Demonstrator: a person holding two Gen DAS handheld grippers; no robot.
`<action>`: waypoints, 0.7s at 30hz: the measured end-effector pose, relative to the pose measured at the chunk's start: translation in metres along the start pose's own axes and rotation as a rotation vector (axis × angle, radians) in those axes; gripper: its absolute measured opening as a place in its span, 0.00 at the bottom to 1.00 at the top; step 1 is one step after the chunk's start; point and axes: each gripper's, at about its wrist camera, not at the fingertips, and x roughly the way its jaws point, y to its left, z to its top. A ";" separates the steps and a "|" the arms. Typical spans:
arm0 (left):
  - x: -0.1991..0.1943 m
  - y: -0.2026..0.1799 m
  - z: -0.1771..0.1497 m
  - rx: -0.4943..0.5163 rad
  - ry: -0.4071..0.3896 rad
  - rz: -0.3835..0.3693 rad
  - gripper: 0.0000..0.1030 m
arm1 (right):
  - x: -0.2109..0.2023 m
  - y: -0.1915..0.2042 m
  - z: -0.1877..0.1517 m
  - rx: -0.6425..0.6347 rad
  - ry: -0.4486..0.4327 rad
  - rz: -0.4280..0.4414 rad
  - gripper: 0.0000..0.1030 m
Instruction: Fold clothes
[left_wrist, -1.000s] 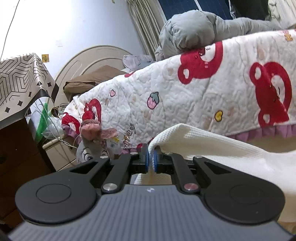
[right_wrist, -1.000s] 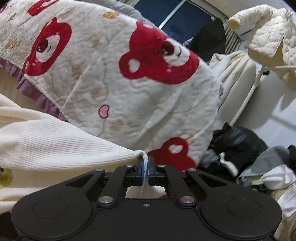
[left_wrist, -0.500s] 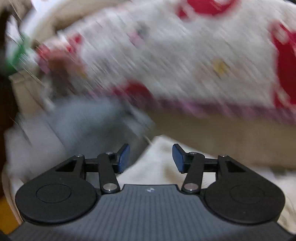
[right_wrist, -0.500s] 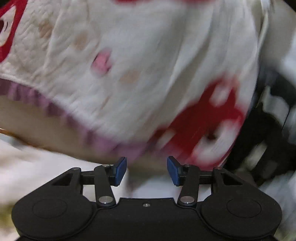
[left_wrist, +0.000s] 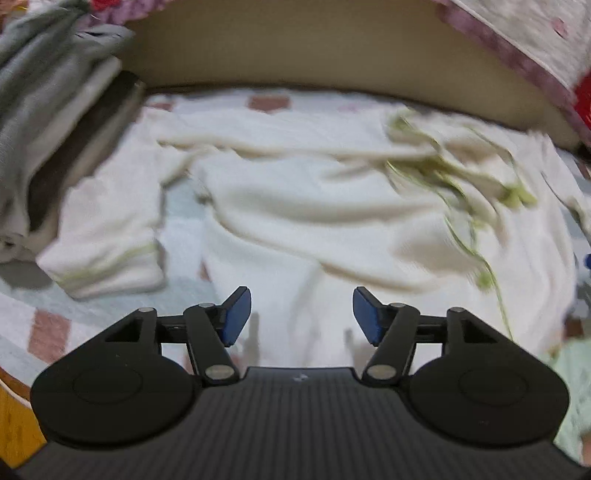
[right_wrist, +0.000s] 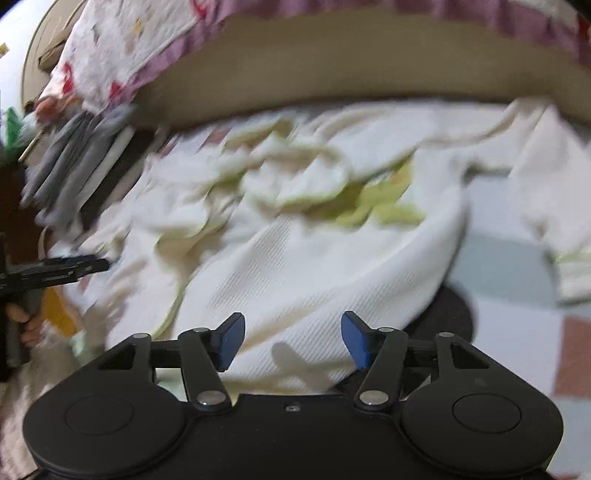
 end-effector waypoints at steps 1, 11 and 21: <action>0.001 -0.002 -0.004 0.009 0.017 -0.001 0.61 | 0.004 0.002 -0.005 -0.002 0.030 -0.003 0.66; 0.031 -0.009 -0.020 0.034 0.203 -0.001 0.69 | 0.048 0.045 -0.031 -0.232 0.252 -0.105 0.66; 0.023 -0.030 0.001 0.157 0.033 0.001 0.07 | 0.059 0.076 -0.014 -0.444 0.058 -0.116 0.06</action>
